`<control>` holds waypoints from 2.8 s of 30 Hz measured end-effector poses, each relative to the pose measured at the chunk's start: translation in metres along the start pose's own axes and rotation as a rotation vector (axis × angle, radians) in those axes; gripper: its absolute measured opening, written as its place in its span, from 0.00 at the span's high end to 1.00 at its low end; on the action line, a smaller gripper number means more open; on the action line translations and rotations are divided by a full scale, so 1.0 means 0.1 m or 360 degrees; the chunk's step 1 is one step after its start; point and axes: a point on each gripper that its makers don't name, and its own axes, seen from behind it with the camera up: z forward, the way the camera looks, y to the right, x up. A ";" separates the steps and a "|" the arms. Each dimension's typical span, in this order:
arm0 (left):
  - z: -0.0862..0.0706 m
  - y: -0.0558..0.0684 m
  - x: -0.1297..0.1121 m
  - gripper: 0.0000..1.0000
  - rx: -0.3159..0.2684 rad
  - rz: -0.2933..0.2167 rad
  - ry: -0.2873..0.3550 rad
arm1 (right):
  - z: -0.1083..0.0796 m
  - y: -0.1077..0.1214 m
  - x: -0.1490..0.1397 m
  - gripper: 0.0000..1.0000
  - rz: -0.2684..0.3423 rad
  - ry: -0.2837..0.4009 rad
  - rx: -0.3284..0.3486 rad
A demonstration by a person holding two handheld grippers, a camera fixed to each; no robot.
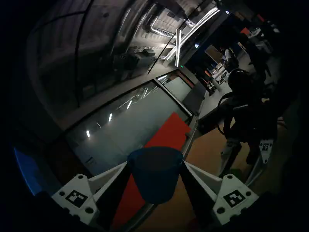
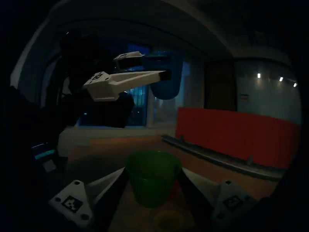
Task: Pour water
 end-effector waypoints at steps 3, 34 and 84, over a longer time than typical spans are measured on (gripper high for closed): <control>0.01 -0.03 -0.02 0.15 0.0004 -0.0096 -0.0001 | 0.00 0.01 0.00 0.01 -0.0004 0.0001 -0.0005; 0.01 -0.01 -0.27 0.15 -0.0118 -0.1100 0.0013 | 0.01 0.02 0.05 0.01 -0.0022 0.0010 -0.0015; -0.48 1.01 -1.77 0.14 -0.0216 -0.1111 -0.0444 | -0.45 0.24 -0.32 0.01 0.0045 -0.0200 -0.0056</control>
